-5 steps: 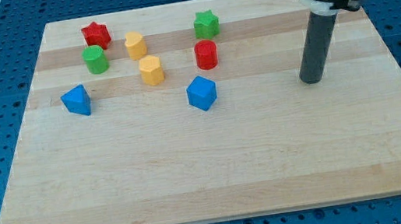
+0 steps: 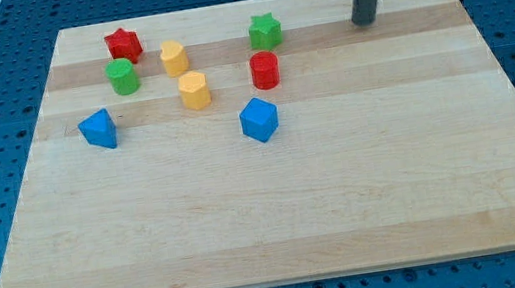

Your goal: Push the red star into the yellow heart

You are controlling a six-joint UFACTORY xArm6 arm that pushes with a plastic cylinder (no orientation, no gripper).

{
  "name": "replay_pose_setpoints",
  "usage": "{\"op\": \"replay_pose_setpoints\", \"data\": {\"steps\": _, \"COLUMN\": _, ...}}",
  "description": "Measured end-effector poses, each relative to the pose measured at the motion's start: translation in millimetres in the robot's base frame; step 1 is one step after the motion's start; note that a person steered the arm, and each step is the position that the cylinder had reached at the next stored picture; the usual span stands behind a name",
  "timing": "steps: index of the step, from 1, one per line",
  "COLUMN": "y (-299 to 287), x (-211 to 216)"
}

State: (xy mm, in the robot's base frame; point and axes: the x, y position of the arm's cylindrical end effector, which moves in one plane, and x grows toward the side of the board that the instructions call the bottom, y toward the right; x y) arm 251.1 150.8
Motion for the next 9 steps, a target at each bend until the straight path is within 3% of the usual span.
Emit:
{"op": "replay_pose_setpoints", "data": {"steps": 2, "y": -203.8, "x": -12.2}}
{"op": "replay_pose_setpoints", "data": {"steps": 6, "y": -407.8, "x": -38.0}}
{"op": "replay_pose_setpoints", "data": {"steps": 8, "y": -384.6, "x": -15.9}}
{"op": "replay_pose_setpoints", "data": {"steps": 9, "y": -331.1, "x": -4.5}}
